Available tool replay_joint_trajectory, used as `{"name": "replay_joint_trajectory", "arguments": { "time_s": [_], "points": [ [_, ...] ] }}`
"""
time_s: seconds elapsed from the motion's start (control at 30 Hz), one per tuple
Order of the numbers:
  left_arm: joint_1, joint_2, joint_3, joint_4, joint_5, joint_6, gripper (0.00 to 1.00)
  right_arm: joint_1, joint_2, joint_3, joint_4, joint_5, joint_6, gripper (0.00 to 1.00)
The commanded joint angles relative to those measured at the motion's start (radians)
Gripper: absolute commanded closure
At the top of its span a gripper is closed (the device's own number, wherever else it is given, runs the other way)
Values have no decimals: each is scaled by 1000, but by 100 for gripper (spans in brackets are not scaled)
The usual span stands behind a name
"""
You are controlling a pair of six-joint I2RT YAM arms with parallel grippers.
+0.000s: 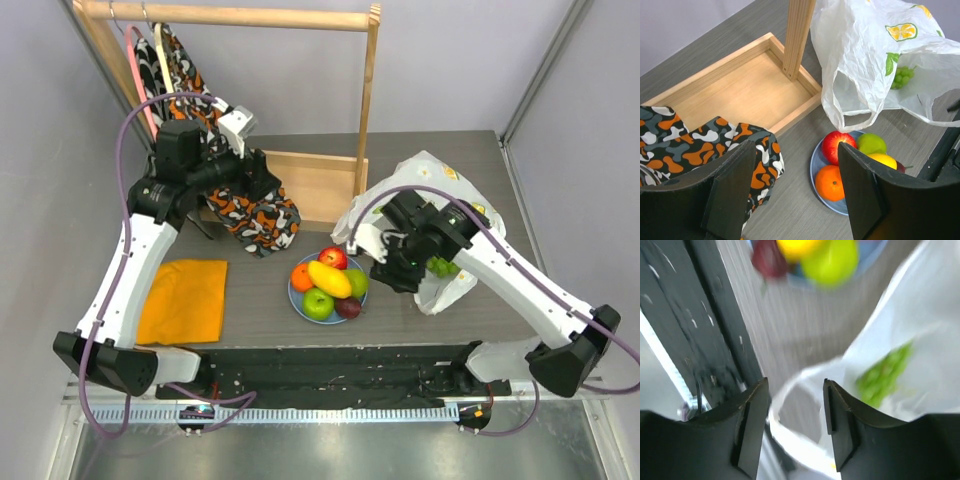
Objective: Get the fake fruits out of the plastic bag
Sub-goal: Take out the fake fruit from the plastic bag.
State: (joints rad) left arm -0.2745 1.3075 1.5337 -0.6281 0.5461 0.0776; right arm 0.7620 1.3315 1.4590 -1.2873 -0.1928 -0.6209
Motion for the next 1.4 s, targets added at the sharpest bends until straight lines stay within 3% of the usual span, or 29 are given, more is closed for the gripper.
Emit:
{"name": "replay_joint_trajectory", "arguments": {
  "time_s": [0.0,0.07,0.27,0.5,0.57,0.63,0.67,0.77,0.83,1.03,1.17,1.37],
  "points": [
    [-6,27,63,28,52,-27,29,-209,11,-190,-43,185,-105,48],
    [-11,38,69,25,54,-32,29,-336,46,-221,0,219,-135,48],
    [-15,41,72,24,48,-36,29,-483,199,-256,213,309,-157,46],
    [-15,24,51,16,32,-35,29,-540,394,-315,469,388,-211,26],
    [-14,22,49,13,29,-36,29,-543,458,-327,529,404,-217,27],
    [-14,21,51,8,26,-33,29,-547,485,-303,537,411,-215,37],
    [-15,19,54,4,26,-33,29,-550,483,-290,531,411,-209,49],
    [-14,13,52,2,22,-29,29,-558,399,-235,464,365,-215,61],
    [-15,9,49,2,25,-29,29,-558,339,-189,415,334,-221,63],
    [-15,15,55,7,31,-22,29,-566,155,-144,33,-8,-385,63],
    [-15,29,60,18,49,-42,29,-573,65,-253,11,-33,-395,65],
    [-20,41,66,19,52,-52,28,-576,-109,-259,-113,-214,-514,61]
  ]
}}
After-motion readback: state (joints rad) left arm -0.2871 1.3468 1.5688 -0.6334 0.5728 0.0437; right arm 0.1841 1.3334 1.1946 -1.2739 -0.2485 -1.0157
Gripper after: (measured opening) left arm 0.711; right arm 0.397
